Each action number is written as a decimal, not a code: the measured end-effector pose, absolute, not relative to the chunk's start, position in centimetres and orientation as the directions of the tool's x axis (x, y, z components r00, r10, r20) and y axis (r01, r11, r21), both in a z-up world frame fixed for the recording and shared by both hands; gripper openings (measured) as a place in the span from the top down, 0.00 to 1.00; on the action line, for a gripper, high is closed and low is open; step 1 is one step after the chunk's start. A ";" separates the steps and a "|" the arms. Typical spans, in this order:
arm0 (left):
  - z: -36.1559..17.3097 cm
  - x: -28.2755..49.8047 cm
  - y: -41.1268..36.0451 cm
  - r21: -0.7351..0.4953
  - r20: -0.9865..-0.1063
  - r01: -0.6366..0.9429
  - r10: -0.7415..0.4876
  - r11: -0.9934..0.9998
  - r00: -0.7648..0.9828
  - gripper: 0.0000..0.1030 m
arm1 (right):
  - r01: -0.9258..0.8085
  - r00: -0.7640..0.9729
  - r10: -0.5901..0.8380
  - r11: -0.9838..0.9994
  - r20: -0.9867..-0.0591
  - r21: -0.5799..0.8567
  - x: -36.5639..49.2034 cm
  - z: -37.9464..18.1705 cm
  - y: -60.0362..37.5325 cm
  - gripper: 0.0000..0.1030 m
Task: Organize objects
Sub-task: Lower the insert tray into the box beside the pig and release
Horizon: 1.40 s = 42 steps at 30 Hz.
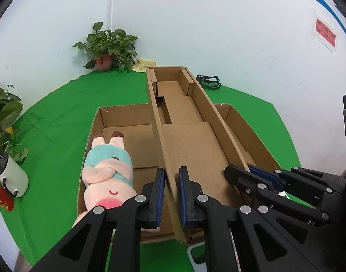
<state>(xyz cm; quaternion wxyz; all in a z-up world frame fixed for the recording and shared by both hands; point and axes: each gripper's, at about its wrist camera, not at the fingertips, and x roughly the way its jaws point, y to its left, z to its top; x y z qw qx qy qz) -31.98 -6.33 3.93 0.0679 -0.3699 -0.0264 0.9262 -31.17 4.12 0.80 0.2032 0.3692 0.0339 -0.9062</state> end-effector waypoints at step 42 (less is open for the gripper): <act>-8.9 -34.3 -10.2 -0.133 -0.834 0.016 0.104 -0.991 -0.541 0.79 | 0.397 -0.393 -0.399 -0.886 -0.829 0.238 -36.1 -9.4 1.7 0.88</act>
